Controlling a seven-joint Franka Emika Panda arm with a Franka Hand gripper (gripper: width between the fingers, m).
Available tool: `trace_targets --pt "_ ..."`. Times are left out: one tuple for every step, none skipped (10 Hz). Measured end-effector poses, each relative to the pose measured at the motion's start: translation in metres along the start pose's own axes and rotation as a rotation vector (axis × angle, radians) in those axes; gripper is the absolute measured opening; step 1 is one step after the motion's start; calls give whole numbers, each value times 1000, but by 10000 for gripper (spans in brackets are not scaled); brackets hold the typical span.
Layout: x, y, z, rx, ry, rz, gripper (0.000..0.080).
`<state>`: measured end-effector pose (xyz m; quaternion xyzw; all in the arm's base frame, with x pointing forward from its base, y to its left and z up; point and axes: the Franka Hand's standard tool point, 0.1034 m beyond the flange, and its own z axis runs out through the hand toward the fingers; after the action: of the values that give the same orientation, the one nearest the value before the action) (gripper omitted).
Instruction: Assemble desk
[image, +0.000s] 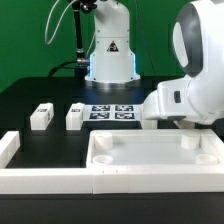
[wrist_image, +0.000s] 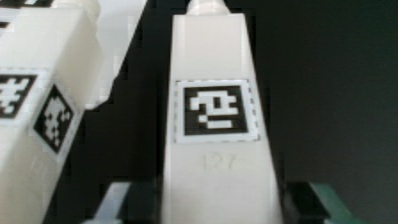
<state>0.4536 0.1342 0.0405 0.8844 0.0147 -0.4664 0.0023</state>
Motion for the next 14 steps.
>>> trace_targets --pt "-10 3 -30 40 42 -7 288" --pt "-19 10 -50 53 80 -4 288" --pt "-29 15 -62 58 82 -2 288" --pt "-29 20 -71 51 100 -33 288" --pt "-10 20 -73 18 238 -92 288" --pt "-13 18 -70 19 303 -88 288" --pt "-11 18 -73 21 374 -85 289" --pt "-11 18 -81 23 453 -86 289" --pt "-22 18 -101 19 507 -102 289" --pt "-35 25 -130 6 570 -157 289" --pt "-49 33 -160 7 638 -157 289" --pt "-59 29 -171 23 663 -97 289" --pt "-57 23 -177 18 759 -110 289" --pt "-56 25 -175 19 853 -107 290"
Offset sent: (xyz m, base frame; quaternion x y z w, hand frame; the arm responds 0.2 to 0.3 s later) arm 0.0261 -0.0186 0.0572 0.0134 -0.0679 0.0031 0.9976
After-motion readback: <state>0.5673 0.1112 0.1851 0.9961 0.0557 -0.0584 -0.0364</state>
